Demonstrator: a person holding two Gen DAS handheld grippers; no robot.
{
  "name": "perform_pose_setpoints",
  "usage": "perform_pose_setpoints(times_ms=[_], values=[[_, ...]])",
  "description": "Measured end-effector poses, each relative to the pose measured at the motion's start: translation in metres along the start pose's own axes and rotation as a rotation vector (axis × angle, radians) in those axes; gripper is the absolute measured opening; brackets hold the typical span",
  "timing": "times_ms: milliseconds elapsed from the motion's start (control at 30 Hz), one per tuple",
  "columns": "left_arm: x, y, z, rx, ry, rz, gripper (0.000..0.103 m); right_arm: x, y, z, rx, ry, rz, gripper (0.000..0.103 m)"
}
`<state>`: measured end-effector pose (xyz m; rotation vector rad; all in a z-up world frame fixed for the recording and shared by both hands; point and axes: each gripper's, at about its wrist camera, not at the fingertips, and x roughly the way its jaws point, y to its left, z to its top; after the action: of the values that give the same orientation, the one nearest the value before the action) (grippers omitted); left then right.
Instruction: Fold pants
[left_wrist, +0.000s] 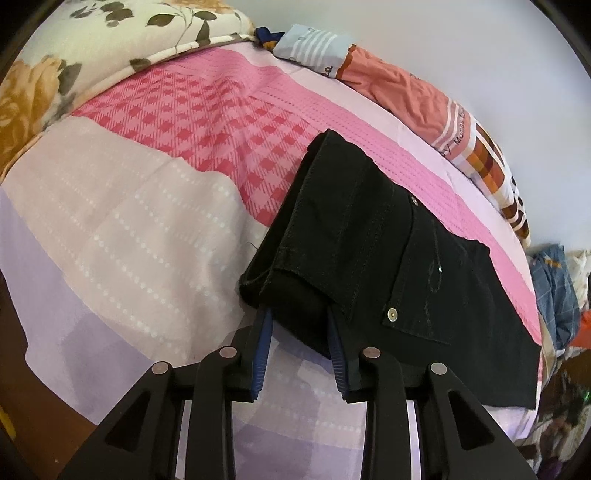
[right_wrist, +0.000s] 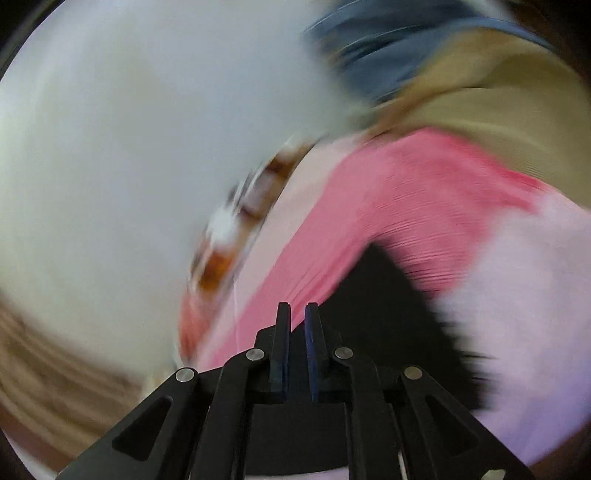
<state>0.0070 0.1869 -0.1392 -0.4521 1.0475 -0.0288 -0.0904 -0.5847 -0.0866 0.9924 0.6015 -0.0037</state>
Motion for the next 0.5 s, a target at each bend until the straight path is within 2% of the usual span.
perform_pose_setpoints(times_ms=[100, 167, 200, 233, 333, 500], values=[[0.000, 0.001, 0.000, -0.002, -0.002, -0.005, 0.032, 0.068, 0.071, -0.023, -0.251, 0.206, -0.020, 0.014], [0.000, -0.001, 0.000, 0.019, -0.009, 0.006, 0.032, 0.122, 0.119, -0.054, -0.387, 0.367, 0.033, 0.024], [0.000, -0.003, -0.001, 0.030, -0.014, 0.013, 0.032, 0.144, 0.138, -0.069, -0.439, 0.419, 0.054, 0.039], [0.001, -0.004, -0.001, 0.035, -0.017, 0.016, 0.032, 0.160, 0.152, -0.082, -0.480, 0.454, 0.070, 0.048], [0.001, -0.003, -0.001, 0.037, -0.022, 0.013, 0.032, 0.220, 0.190, -0.125, -0.605, 0.554, 0.091, 0.049], [0.000, -0.004, -0.002, 0.052, -0.030, 0.021, 0.032, 0.296, 0.225, -0.158, -0.693, 0.653, 0.101, 0.049]])
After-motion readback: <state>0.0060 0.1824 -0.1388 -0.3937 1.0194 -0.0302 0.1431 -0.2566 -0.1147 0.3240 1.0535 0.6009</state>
